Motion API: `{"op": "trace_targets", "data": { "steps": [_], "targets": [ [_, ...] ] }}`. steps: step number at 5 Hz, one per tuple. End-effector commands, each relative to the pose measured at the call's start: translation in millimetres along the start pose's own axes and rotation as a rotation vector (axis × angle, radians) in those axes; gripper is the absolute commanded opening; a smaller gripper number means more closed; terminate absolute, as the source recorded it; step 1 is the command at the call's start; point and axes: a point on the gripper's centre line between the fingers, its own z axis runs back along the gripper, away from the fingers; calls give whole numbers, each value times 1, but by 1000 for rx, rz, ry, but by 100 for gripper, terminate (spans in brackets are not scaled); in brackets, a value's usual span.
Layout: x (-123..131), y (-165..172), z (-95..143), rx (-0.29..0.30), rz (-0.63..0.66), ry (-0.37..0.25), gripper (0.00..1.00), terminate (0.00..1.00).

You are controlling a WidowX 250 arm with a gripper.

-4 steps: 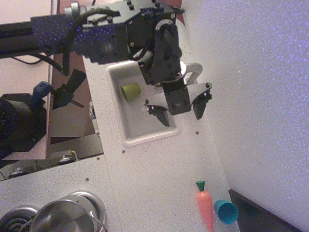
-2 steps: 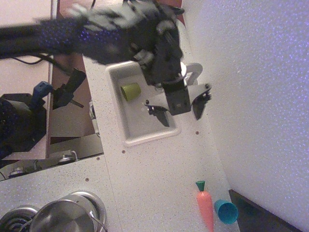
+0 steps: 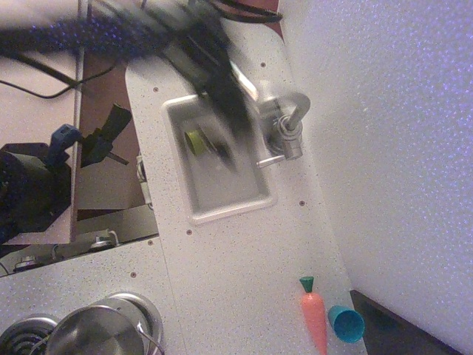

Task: Turn faucet left

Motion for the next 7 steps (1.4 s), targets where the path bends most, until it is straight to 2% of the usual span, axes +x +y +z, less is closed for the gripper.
{"op": "trace_targets", "data": {
  "steps": [1, 2, 3, 4, 5, 6, 7],
  "targets": [
    [-11, -9, 33, 112, 10, 25, 100, 0],
    [18, -34, 13, 87, -42, -7, 100, 0],
    [38, -55, -11, 40, -60, -9, 100, 0],
    [36, -59, -27, 0, 107, 77, 100, 0],
    [21, -26, -50, -242, 314, -78, 100, 0],
    [29, 11, -49, -362, 450, -189, 100, 0],
    [31, 26, -54, -288, 473, -275, 100, 0]
  ]
}}
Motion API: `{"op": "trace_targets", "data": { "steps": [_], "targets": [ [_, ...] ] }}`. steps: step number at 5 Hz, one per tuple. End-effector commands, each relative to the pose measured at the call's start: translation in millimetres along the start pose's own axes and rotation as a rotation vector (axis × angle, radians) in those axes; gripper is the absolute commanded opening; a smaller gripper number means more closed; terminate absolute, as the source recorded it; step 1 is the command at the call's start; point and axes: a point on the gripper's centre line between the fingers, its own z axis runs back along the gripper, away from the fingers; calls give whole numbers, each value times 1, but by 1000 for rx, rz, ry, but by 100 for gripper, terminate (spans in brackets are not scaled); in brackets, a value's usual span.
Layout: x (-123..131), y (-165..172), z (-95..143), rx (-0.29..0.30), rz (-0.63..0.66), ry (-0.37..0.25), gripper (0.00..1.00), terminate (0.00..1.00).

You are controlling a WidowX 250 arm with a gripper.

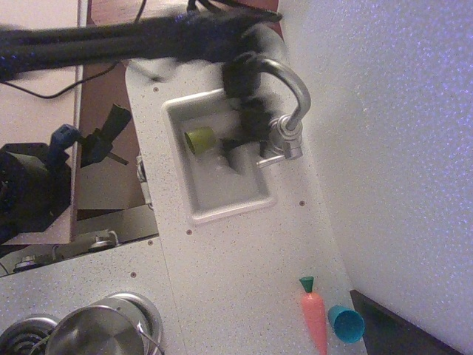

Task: Turn faucet left

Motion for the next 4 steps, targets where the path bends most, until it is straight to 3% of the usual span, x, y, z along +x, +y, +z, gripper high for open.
{"op": "trace_targets", "data": {
  "steps": [1, 2, 3, 4],
  "targets": [
    [1, 3, 11, 67, -27, -52, 100, 0],
    [-7, -10, -9, 28, -6, 23, 100, 0],
    [-24, -1, -7, -55, 253, 66, 100, 0],
    [-1, 15, 7, -100, 243, -65, 100, 0]
  ]
}}
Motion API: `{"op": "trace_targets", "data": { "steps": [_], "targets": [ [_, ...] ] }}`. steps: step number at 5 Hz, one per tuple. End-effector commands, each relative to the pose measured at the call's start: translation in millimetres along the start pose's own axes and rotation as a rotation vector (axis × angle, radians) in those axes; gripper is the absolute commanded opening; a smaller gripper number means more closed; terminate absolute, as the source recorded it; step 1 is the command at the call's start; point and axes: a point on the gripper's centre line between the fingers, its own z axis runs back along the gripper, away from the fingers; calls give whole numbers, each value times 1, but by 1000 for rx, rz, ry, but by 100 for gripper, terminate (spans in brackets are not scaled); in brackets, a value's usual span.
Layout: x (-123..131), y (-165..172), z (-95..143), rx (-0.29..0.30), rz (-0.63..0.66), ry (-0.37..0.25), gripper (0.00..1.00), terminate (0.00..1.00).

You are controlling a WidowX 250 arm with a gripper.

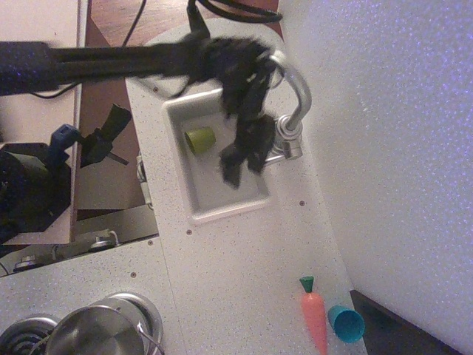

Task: Turn faucet left

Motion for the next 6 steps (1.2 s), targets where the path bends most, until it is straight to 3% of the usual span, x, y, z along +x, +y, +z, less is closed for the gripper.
{"op": "trace_targets", "data": {
  "steps": [1, 2, 3, 4, 5, 6],
  "targets": [
    [50, -24, 50, 247, -313, 27, 100, 0],
    [34, -37, 38, 337, -497, -63, 100, 0],
    [20, -63, 33, 328, -457, -47, 100, 0],
    [-1, -115, 36, 426, -402, -47, 100, 0],
    [-26, -156, 25, 399, -304, -6, 100, 0],
    [-26, -156, 25, 399, -304, -6, 100, 0]
  ]
}}
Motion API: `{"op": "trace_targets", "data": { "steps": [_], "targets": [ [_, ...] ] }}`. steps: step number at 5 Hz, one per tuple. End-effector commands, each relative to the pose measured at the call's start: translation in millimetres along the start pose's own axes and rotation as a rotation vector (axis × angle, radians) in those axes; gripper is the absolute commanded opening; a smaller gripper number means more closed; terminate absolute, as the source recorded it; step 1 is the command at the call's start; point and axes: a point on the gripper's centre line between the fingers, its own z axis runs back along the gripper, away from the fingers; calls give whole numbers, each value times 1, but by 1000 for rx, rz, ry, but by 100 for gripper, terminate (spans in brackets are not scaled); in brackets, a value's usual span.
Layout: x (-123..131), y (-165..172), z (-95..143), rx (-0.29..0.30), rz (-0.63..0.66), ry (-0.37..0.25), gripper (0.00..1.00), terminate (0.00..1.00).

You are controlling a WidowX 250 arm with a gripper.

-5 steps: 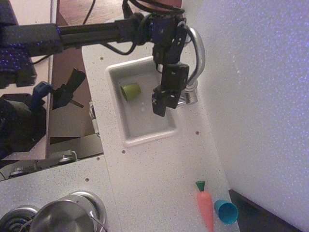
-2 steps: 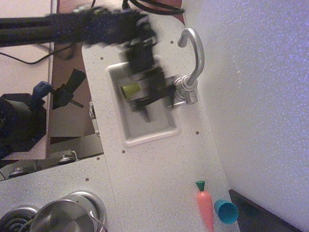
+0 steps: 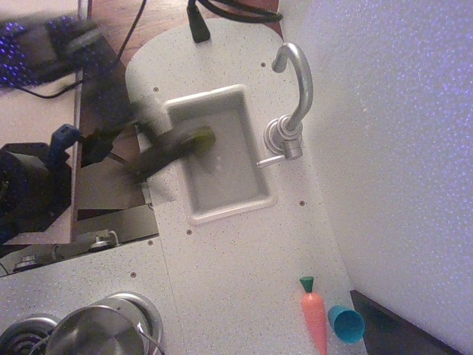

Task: Turn faucet left

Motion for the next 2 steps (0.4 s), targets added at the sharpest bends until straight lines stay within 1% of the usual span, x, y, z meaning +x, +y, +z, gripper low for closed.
{"op": "trace_targets", "data": {
  "steps": [1, 2],
  "targets": [
    [2, 2, 6, 24, -5, -9, 100, 0],
    [2, 2, 6, 24, -5, -9, 100, 100]
  ]
}}
